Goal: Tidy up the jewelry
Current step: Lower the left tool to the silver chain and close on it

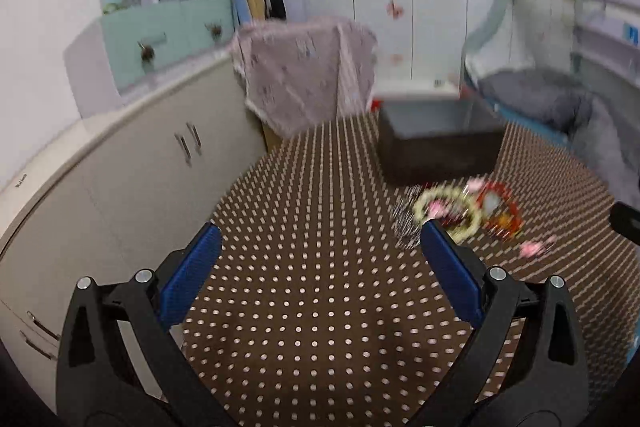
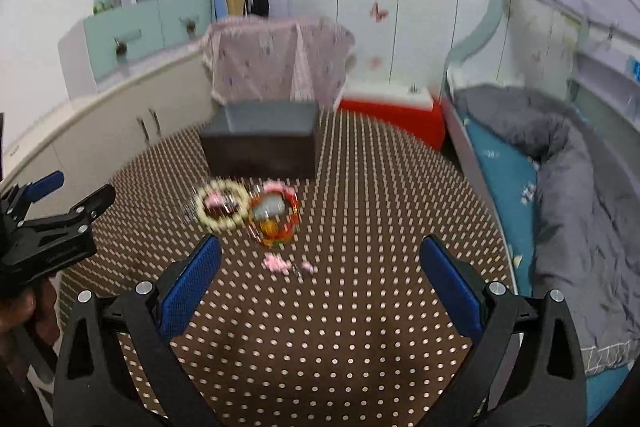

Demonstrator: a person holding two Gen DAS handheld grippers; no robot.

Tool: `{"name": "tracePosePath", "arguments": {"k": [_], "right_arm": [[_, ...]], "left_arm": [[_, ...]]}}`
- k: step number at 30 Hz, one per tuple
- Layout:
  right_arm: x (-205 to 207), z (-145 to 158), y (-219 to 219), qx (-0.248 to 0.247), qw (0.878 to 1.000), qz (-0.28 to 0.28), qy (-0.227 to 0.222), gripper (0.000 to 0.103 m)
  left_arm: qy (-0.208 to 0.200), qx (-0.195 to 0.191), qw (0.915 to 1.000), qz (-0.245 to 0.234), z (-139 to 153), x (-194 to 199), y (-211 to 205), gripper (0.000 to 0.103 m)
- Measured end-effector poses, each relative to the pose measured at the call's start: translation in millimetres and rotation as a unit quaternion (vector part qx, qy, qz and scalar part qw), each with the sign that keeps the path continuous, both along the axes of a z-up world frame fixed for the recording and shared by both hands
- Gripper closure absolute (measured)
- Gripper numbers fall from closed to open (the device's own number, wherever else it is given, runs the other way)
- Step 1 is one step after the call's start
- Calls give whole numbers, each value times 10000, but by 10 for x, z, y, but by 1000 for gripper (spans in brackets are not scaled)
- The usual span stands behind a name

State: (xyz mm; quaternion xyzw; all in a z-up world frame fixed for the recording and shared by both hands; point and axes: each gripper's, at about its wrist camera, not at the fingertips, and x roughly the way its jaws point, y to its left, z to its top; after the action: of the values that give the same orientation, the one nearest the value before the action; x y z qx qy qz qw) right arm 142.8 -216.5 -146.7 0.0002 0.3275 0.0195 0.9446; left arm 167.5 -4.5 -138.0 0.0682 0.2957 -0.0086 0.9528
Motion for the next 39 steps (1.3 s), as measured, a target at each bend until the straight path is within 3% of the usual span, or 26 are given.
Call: {"name": "tracePosePath", "arguments": {"k": [5, 10, 13, 15, 17, 19, 21, 34, 35, 37, 38, 39], "right_arm": [[182, -235, -25, 74, 9990, 136, 430, 7], [351, -387, 26, 84, 9961, 454, 757, 11], [456, -475, 44, 59, 9936, 600, 958, 22], [527, -531, 57, 14, 9916, 670, 1105, 39], [576, -586, 80, -48, 9900, 741, 1197, 46], [578, -591, 101, -130, 9900, 792, 1157, 51], [586, -579, 100, -85, 9898, 842, 1147, 64], [695, -572, 72, -63, 9877, 992, 1204, 67], [710, -575, 81, -115, 9879, 992, 1190, 71], [712, -571, 87, -172, 9879, 986, 1185, 83], [714, -567, 83, -156, 9877, 985, 1200, 91], [717, -565, 77, -145, 9873, 1000, 1228, 91]], "left_arm": [[555, 225, 9980, -210, -256, 288, -52, 6], [838, 417, 9947, -420, -373, 465, -123, 6], [965, 462, 9929, -516, -413, 559, -158, 6], [1067, 491, 9914, -580, -438, 635, -177, 6], [1166, 509, 9899, -620, -456, 710, -200, 6], [1241, 482, 9890, -644, -491, 800, -205, 6], [1277, 437, 9886, -660, -493, 894, -210, 6], [1488, 48, 9853, -832, -527, 1310, -229, 6], [1477, 19, 9851, -885, -525, 1325, -244, 10], [1532, -201, 9813, -1151, -522, 1379, -246, 48], [1523, -294, 9803, -1222, -511, 1385, -246, 59], [1483, -310, 9802, -1272, -500, 1384, -249, 80]]}}
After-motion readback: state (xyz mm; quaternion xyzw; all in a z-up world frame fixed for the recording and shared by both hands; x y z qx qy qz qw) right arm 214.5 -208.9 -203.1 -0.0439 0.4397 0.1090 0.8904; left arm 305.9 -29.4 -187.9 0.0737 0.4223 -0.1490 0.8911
